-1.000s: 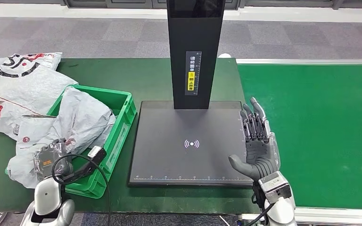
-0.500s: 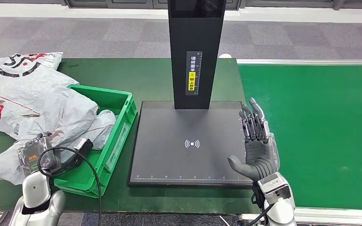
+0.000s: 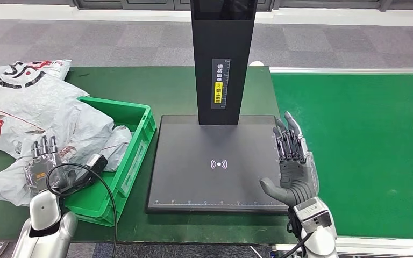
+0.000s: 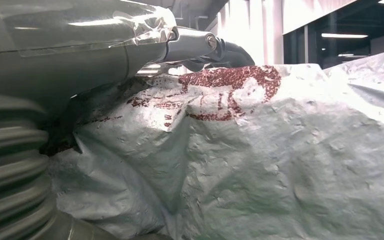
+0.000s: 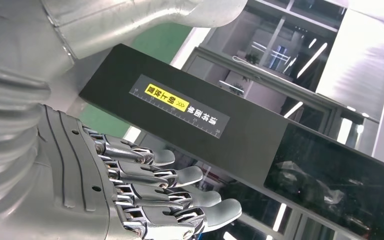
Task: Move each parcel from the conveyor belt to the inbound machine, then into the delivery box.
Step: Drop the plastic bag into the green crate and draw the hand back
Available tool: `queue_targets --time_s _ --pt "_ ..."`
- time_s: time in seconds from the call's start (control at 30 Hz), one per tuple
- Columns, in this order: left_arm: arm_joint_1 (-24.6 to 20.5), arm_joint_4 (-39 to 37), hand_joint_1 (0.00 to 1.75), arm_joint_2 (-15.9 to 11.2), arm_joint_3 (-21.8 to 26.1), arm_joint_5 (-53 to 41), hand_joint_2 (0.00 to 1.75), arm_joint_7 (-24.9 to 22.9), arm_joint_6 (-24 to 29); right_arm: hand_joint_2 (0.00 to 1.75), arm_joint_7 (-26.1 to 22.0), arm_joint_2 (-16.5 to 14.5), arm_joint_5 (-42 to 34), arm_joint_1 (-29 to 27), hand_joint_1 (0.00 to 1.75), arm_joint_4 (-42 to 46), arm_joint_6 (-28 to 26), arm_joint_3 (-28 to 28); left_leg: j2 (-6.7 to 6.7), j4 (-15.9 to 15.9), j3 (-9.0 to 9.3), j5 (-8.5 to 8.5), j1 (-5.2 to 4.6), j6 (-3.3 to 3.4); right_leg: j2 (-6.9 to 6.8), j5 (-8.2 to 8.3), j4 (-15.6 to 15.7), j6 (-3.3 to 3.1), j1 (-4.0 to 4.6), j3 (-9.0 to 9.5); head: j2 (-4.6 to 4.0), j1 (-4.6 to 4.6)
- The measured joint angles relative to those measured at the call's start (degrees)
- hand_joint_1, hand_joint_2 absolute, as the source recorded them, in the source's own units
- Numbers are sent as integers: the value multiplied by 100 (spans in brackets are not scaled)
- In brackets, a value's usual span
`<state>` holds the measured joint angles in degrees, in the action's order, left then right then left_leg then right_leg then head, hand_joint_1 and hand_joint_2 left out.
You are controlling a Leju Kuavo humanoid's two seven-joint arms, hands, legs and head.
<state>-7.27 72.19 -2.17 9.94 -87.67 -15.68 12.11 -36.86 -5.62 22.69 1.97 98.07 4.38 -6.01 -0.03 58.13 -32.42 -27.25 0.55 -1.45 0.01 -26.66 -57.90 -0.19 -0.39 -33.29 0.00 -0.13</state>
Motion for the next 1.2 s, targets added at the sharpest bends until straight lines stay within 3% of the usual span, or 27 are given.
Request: queue_targets --time_s 0.17,0.3,0.5,0.6,0.8,1.2 --pt "113 207 0 122 0 9 175 177 0 175 -5 0 11 0 0 0 -20 0 0 0 0 0 0 0 1 0 0 0 0 0 0 0" --pt "287 645 0 243 -16 313 175 630 202 175 -8 0 25 -27 0 2 -28 2 2 1 0 0 0 0 2 0 0 0 0 -1 0 0" --pt "636 2040 0 353 -478 1086 175 1484 1435 175 -78 -14 45 -252 0 83 -86 56 0 2 -6 -4 -1 3 0 -2 1 0 -2 -4 0 0" --pt "704 2625 0 354 -898 1308 175 1801 1759 175 -91 -30 45 -313 0 101 -126 67 1 2 -5 -6 -2 7 -1 -3 2 2 -2 -3 0 0" --pt "774 3075 0 352 -1238 1360 175 1847 1845 175 -101 -37 44 -368 0 114 -136 95 3 2 -2 -2 -1 3 0 0 2 1 -1 -2 0 0" --pt "817 3246 0 352 -1325 1416 175 1877 1871 175 -102 -44 44 -379 0 122 -138 100 3 2 -2 0 -1 1 1 1 2 0 -2 -2 0 0"
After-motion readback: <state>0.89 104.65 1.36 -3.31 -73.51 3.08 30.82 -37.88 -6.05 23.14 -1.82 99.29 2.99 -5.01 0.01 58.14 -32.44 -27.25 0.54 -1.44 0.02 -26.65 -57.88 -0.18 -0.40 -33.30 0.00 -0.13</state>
